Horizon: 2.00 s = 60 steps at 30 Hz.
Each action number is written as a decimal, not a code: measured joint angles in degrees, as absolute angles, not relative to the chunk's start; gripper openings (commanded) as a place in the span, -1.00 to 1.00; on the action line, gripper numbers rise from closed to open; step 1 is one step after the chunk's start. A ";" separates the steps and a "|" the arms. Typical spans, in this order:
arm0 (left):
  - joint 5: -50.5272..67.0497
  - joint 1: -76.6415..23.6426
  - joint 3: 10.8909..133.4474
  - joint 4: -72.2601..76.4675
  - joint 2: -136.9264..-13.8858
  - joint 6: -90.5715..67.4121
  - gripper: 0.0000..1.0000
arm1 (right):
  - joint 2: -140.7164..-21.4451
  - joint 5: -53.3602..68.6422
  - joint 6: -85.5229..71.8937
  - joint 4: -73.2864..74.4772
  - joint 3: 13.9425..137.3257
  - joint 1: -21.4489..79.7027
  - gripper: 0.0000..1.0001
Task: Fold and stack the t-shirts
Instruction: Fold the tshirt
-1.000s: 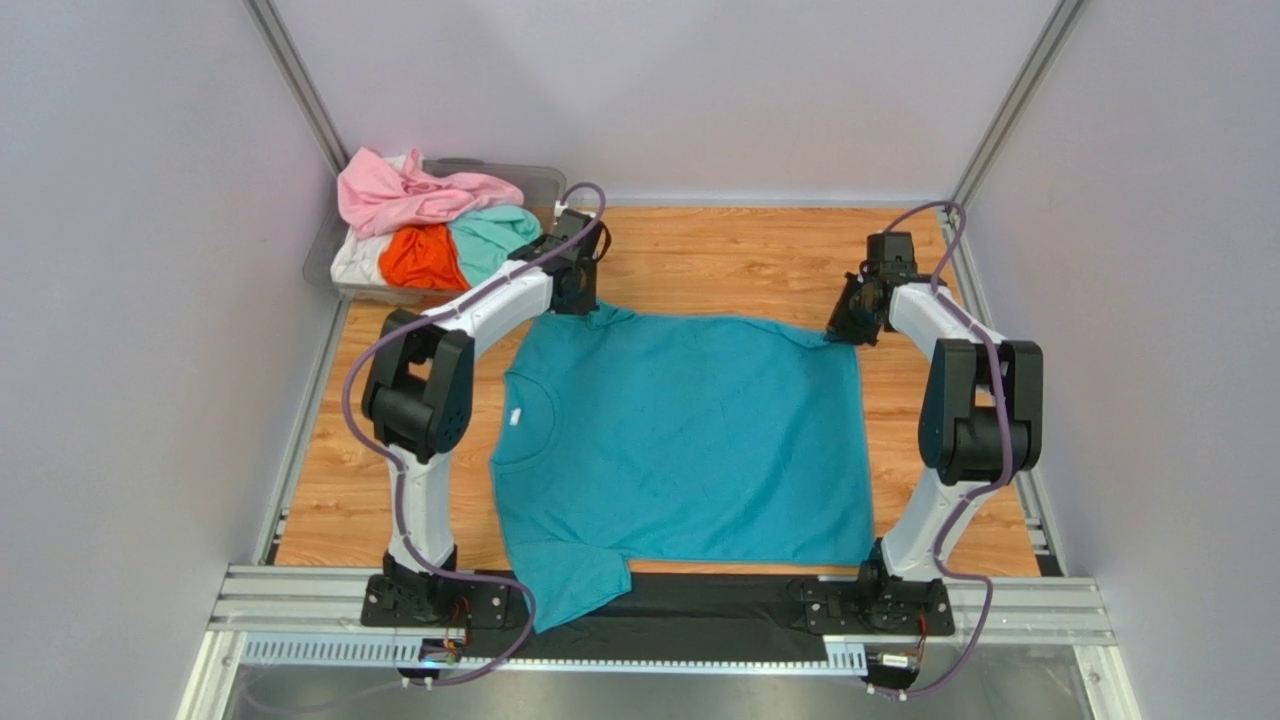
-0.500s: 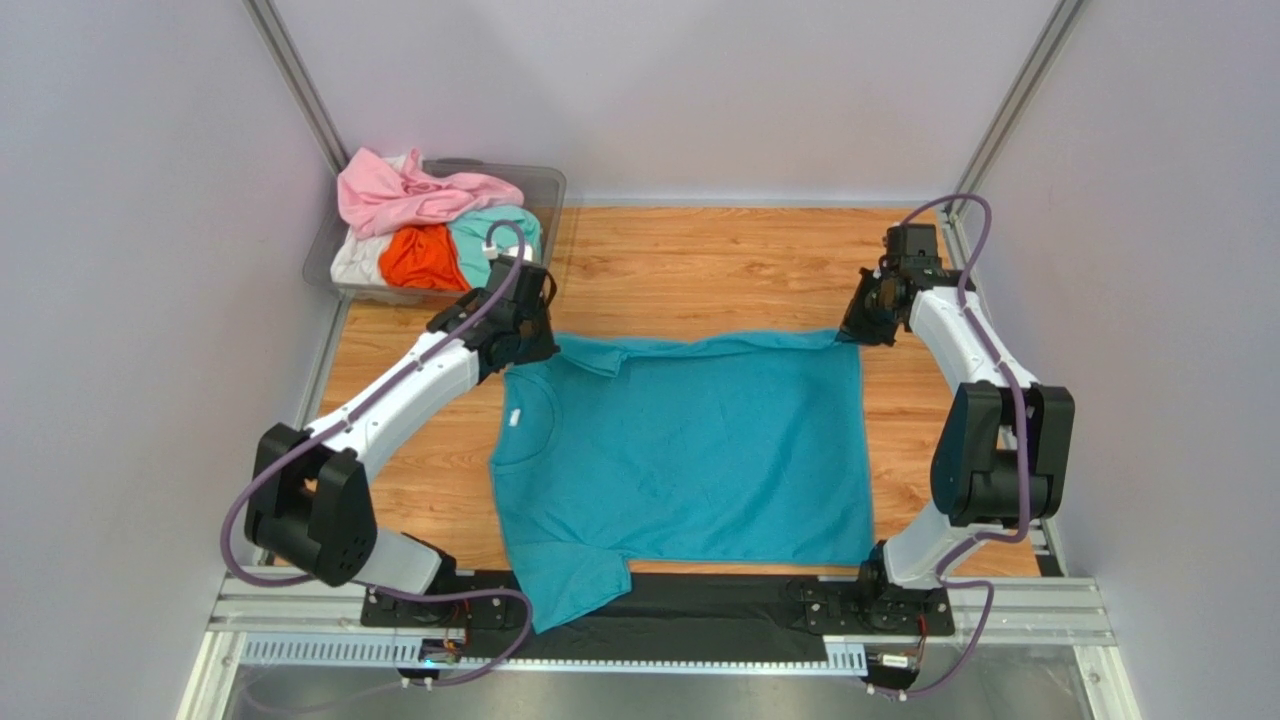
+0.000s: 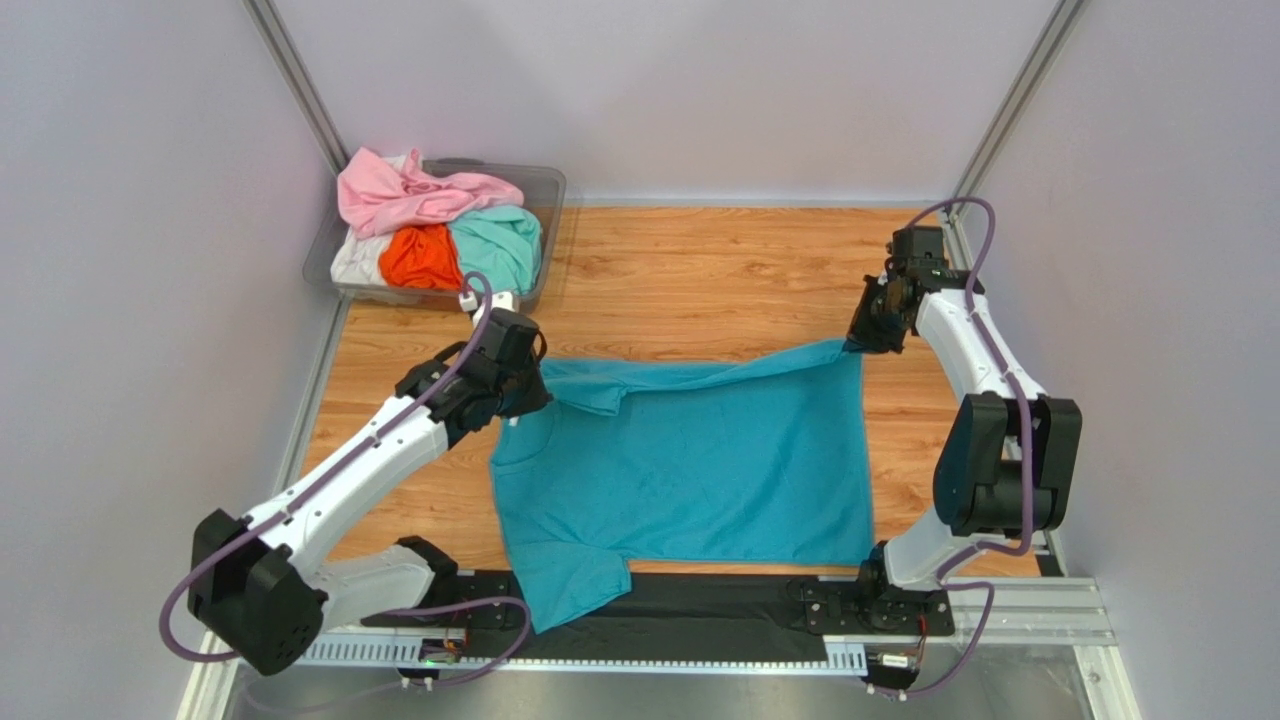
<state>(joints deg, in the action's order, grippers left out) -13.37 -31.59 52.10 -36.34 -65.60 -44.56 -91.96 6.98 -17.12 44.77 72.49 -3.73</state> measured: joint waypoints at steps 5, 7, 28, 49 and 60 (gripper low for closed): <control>-14.74 -32.93 49.56 -39.40 -60.80 -47.44 -1.00 | -91.92 6.81 -16.60 45.54 72.49 -4.19 -0.99; -14.81 -33.47 48.40 -40.05 -60.42 -48.16 -1.00 | -91.92 6.66 -16.45 45.71 72.49 -4.23 -0.98; -5.85 -35.33 33.50 -39.64 -58.59 -52.03 0.39 | -87.79 -3.38 -18.48 45.58 55.92 -4.34 -0.03; -2.50 -26.02 46.70 -34.68 -65.06 -41.23 0.99 | -74.02 12.32 -21.80 35.86 56.16 32.38 1.00; 6.79 -19.90 44.47 -18.37 -79.00 -37.98 0.99 | -99.68 14.50 -28.67 27.68 65.49 49.56 0.56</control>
